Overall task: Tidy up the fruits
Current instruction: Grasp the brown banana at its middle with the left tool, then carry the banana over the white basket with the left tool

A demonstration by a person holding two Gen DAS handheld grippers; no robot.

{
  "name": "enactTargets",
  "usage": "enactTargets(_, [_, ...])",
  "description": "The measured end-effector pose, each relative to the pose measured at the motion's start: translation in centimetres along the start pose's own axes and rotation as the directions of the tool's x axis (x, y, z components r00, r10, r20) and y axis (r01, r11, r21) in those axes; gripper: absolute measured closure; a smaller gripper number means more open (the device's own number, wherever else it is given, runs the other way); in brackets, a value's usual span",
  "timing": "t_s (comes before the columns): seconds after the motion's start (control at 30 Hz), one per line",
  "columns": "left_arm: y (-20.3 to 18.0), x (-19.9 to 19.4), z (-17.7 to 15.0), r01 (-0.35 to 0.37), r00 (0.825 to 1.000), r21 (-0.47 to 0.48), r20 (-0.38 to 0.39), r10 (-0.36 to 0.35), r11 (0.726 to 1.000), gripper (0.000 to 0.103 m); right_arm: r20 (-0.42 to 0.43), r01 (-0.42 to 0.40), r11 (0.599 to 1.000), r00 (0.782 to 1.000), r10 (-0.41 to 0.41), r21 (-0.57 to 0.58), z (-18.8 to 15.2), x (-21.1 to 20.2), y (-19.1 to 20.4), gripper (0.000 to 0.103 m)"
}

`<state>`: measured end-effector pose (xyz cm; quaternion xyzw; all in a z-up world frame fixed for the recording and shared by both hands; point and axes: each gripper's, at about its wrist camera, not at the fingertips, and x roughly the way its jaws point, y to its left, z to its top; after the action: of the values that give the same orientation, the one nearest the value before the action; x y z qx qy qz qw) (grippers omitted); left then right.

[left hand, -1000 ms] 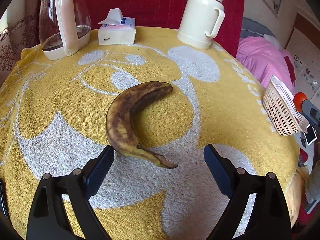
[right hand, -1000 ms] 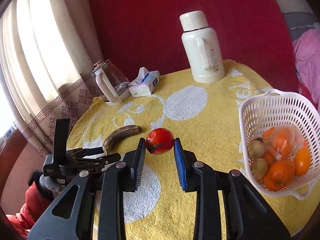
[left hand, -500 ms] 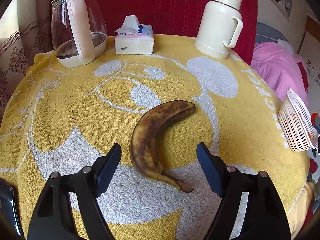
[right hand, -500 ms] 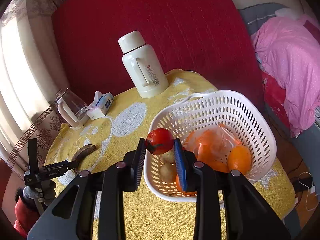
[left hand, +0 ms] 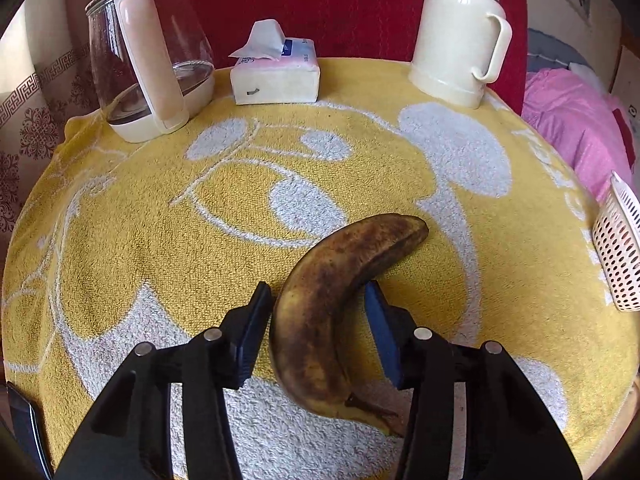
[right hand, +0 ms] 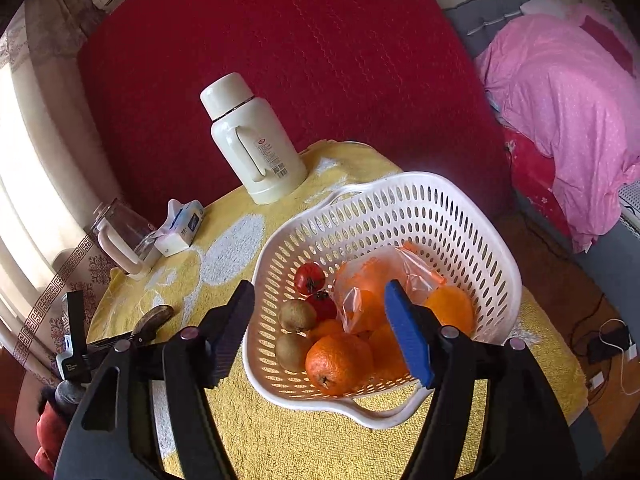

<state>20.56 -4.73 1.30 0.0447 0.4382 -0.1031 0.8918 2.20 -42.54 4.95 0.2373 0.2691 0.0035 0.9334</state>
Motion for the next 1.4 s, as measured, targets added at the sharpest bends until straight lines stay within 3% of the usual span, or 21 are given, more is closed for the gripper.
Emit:
enactTargets(0.23, [-0.5, 0.2, 0.0, -0.011, 1.000, 0.043, 0.020, 0.010, 0.999, 0.058, -0.003, 0.001, 0.998, 1.000, -0.001, -0.055, -0.5, 0.3, 1.4, 0.034])
enactTargets(0.4, [-0.6, -0.5, -0.4, -0.006, 0.999, 0.002, 0.035, 0.006, 1.000, 0.069, -0.008, 0.004, 0.998, 1.000, -0.004, -0.055, -0.7, 0.6, 1.5, 0.034])
enactTargets(0.77, [-2.0, -3.9, -0.6, 0.005, 0.996, -0.032, 0.086, -0.002, 0.999, 0.069, -0.003, -0.004, 0.999, 1.000, 0.004, -0.049, -0.8, 0.3, 1.5, 0.034])
enactTargets(1.0, [-5.1, -7.3, 0.4, 0.046, 0.989, 0.006, 0.142, -0.046, 0.999, 0.069, 0.039, 0.011, 1.000, 0.999, -0.010, -0.022, -0.1, -0.9, 0.7, 0.034])
enactTargets(1.23, [-10.1, -8.8, 1.8, 0.123, 0.980, 0.050, 0.150, -0.129, 0.991, 0.069, 0.130, 0.114, 0.993, 0.984, -0.118, 0.044, 1.0, -3.4, -1.9, 0.034])
enactTargets(1.4, [-14.9, -9.0, 3.0, 0.188, 0.970, 0.099, 0.135, -0.201, 0.977, 0.069, 0.169, 0.141, 0.986, 0.973, -0.155, 0.092, 1.4, -4.8, -3.9, 0.034])
